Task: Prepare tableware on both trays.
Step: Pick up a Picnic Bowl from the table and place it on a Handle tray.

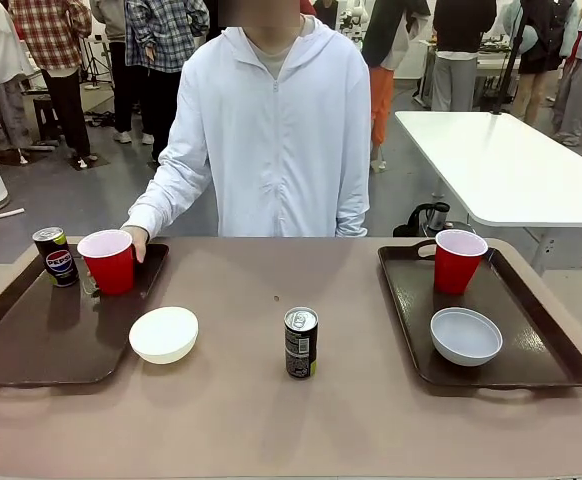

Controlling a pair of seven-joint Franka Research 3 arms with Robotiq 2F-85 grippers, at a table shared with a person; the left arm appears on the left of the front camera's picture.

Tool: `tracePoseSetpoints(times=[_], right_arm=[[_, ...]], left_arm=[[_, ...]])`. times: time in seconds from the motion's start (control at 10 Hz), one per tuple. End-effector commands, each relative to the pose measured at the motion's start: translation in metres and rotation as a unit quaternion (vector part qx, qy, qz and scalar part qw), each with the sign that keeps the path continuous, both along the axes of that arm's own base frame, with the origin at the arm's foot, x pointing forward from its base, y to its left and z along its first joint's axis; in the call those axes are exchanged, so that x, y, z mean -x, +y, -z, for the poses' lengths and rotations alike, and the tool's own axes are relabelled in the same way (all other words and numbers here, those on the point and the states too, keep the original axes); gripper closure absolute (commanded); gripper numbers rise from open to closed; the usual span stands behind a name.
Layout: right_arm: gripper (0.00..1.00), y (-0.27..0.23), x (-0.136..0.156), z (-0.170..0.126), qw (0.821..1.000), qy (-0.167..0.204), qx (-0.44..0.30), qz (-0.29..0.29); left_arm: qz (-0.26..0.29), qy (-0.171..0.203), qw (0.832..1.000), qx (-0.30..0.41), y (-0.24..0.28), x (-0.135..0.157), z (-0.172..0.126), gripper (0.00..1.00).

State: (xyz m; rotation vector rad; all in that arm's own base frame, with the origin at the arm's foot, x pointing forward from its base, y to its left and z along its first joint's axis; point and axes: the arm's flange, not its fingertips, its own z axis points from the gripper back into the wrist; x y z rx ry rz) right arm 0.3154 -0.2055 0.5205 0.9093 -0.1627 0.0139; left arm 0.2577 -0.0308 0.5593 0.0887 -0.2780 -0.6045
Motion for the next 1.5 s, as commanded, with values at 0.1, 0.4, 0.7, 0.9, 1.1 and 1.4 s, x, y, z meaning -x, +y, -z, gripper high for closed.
tracePoseSetpoints(times=[0.1,0.4,0.7,0.9,1.1,1.4], right_arm=[[0.00,0.002,0.000,-0.002,1.000,-0.005,-0.008,0.000],[0.00,0.002,0.000,-0.002,1.000,-0.005,-0.008,0.000],[0.00,0.002,0.000,-0.002,1.000,-0.005,-0.008,0.000],[0.00,0.002,0.000,-0.002,1.000,-0.005,-0.008,0.000],[0.00,0.002,0.000,-0.002,1.000,-0.005,-0.008,0.000],[0.00,0.002,0.000,-0.002,1.000,-0.005,-0.008,0.000]], left_arm=[[-0.028,0.013,0.999,0.038,-0.010,-0.006,0.044,0.00],[-0.096,0.044,0.993,0.054,-0.055,-0.028,0.096,0.00],[-0.122,0.041,0.991,0.045,-0.107,-0.040,0.135,0.00],[-0.122,0.041,0.991,0.026,-0.136,-0.045,0.159,0.00],[-0.116,0.049,0.992,0.018,-0.147,-0.052,0.186,0.00],[-0.103,0.055,0.993,0.014,-0.150,-0.066,0.219,0.00]])
